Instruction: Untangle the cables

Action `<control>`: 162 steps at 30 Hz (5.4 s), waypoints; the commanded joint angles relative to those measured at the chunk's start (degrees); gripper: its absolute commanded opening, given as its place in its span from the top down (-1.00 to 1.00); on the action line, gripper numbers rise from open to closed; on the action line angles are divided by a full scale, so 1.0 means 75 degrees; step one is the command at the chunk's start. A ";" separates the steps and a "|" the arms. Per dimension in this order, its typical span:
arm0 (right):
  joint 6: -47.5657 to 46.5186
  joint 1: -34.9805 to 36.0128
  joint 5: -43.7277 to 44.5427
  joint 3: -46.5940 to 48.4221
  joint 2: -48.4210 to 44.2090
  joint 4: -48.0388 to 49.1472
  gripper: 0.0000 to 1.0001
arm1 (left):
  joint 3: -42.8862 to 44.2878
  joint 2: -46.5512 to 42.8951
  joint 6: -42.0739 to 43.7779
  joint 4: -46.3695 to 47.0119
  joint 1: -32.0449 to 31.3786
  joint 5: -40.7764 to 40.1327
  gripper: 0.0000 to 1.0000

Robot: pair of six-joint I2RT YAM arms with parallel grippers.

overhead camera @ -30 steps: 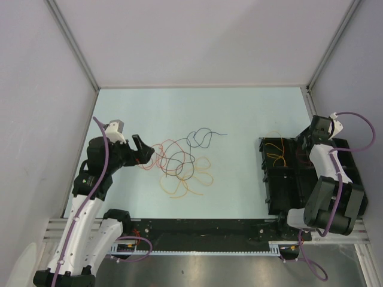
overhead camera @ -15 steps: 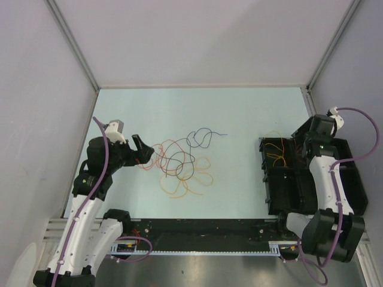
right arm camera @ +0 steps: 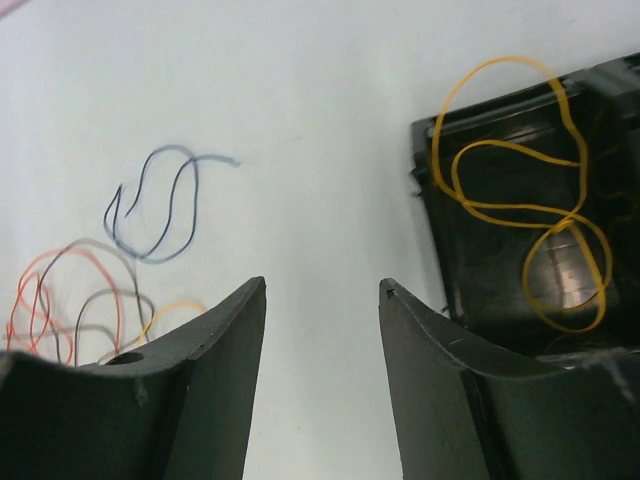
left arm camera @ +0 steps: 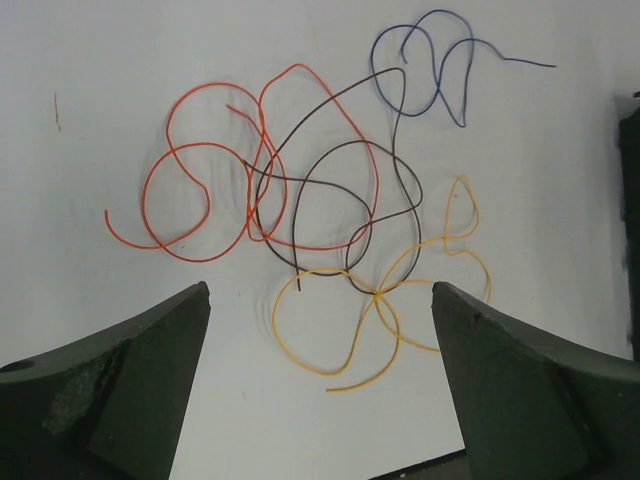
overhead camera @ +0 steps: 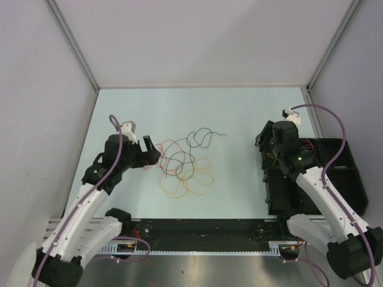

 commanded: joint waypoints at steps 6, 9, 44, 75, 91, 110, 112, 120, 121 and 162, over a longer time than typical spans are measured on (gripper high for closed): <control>0.0513 0.1562 0.0600 0.0203 0.0002 -0.0409 -0.06 | -0.0474 0.0983 -0.1120 0.0928 -0.0389 -0.1464 -0.85; 0.0571 0.1902 0.0718 0.0203 0.0108 -0.0527 -0.06 | -0.0615 0.1499 -0.1120 0.1386 -0.0389 -0.1395 -0.75; 0.0817 0.2618 0.0636 -0.0230 0.0108 -0.0527 -0.02 | -0.0732 0.4161 -0.0804 0.2817 -0.0389 -0.1524 0.99; 0.0161 0.5067 -0.2892 0.0520 0.0763 0.3771 -0.08 | 0.0194 -0.1348 0.0754 0.1223 -0.0541 0.3750 0.99; 0.1145 0.5829 -0.1485 0.1820 0.2908 0.4090 0.02 | -0.0193 -0.1312 0.0837 0.1293 -0.0541 0.3668 0.99; 0.1286 0.5923 -0.1544 0.2243 0.3330 0.4453 -0.02 | -0.0193 -0.1383 0.0848 0.1141 -0.0541 0.3433 0.99; 0.1356 0.5923 -0.1602 0.2243 0.3412 0.4547 -0.04 | -0.0205 -0.1395 0.0837 0.1141 -0.0541 0.3410 0.99; 0.1356 0.5958 -0.1614 0.2243 0.3377 0.4746 -0.10 | -0.0228 -0.1453 0.0813 0.1094 -0.0541 0.3316 0.99; 0.1391 0.5958 -0.1603 0.2243 0.3389 0.4735 -0.11 | -0.0228 -0.1465 0.0813 0.1094 -0.0541 0.3328 1.00; -0.0400 0.4189 -0.1872 0.4444 0.2182 0.2005 1.00 | -0.0240 -0.1911 0.0404 0.0789 -0.0553 0.1676 -0.99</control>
